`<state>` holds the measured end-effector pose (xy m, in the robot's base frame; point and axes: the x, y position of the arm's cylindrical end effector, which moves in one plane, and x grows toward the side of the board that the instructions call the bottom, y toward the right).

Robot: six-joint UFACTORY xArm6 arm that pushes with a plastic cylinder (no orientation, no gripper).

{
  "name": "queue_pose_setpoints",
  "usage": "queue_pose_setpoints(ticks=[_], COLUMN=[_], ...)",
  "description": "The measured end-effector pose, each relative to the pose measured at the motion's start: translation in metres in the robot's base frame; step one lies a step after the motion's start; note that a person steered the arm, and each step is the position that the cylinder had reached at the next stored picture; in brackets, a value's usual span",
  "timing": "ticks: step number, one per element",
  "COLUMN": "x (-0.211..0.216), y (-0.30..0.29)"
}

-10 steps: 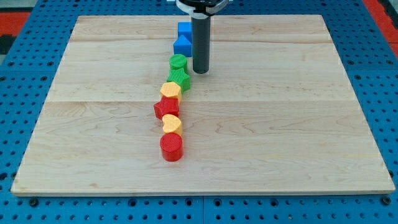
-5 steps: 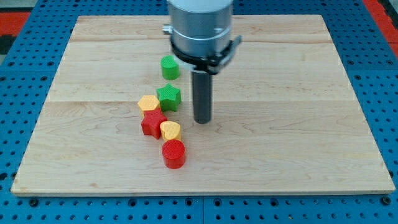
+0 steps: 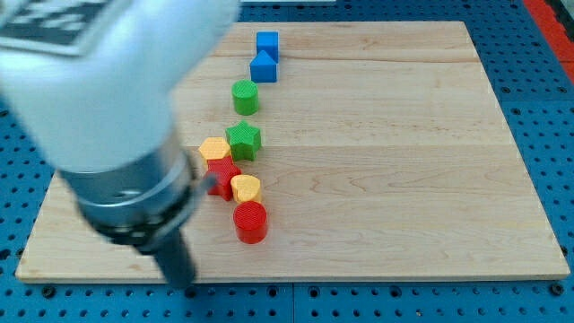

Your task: Push the red star and yellow hexagon right a bit

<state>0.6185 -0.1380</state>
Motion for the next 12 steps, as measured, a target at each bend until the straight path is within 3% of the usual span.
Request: queue_pose_setpoints(ticks=[1,4,9,12], x=[-0.017,-0.115,-0.131,-0.138], y=[-0.049,-0.082,0.027,0.032])
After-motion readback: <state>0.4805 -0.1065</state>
